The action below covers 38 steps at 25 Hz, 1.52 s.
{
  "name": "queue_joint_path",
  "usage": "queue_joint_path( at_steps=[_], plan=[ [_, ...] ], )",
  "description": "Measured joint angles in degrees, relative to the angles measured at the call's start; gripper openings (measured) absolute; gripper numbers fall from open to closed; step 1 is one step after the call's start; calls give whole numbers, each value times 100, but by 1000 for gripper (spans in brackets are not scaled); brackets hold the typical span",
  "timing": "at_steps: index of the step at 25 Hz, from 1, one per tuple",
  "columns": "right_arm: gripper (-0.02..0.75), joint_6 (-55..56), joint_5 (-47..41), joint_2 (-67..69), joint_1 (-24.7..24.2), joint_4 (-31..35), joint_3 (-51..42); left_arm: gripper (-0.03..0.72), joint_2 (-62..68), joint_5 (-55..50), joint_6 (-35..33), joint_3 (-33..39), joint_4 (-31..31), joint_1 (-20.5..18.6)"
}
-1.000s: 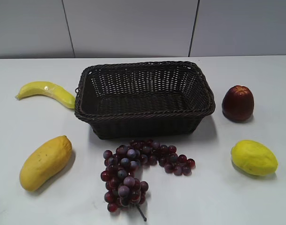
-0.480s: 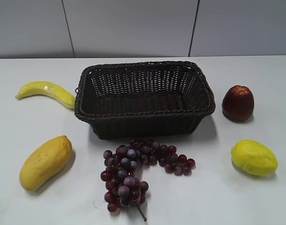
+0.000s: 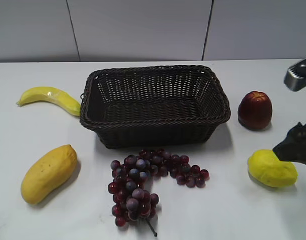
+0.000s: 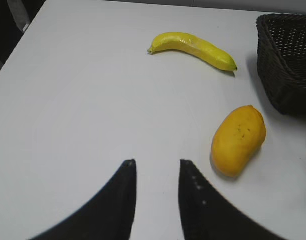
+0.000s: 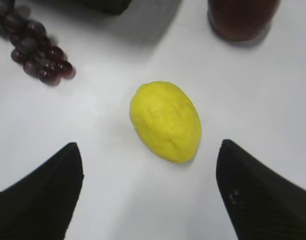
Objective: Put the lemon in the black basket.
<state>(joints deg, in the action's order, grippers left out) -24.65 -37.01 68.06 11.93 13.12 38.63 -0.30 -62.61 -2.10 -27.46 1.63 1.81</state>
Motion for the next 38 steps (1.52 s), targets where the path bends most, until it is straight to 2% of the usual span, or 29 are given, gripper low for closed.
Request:
queue_joint_path(
  at_steps=[7, 19, 24, 30, 35, 38],
  plan=[
    [672, -91, 209, 1590, 128, -576, 696, 231, 0, 0, 0, 0, 0, 0],
    [668, -152, 483, 3217, 128, -591, 803, 231, 0, 0, 0, 0, 0, 0],
    [619, -157, 529, 3431, 128, -568, 811, 231, 0, 0, 0, 0, 0, 0],
    [608, -113, -454, 3240, 128, -390, 1317, 231, 0, 0, 0, 0, 0, 0],
    [608, 207, -1626, 2826, 128, -249, 2202, 232, 0, 0, 0, 0, 0, 0],
    [608, 251, -1910, 2691, 134, 153, 2862, 232, 0, 0, 0, 0, 0, 0]
  ],
)
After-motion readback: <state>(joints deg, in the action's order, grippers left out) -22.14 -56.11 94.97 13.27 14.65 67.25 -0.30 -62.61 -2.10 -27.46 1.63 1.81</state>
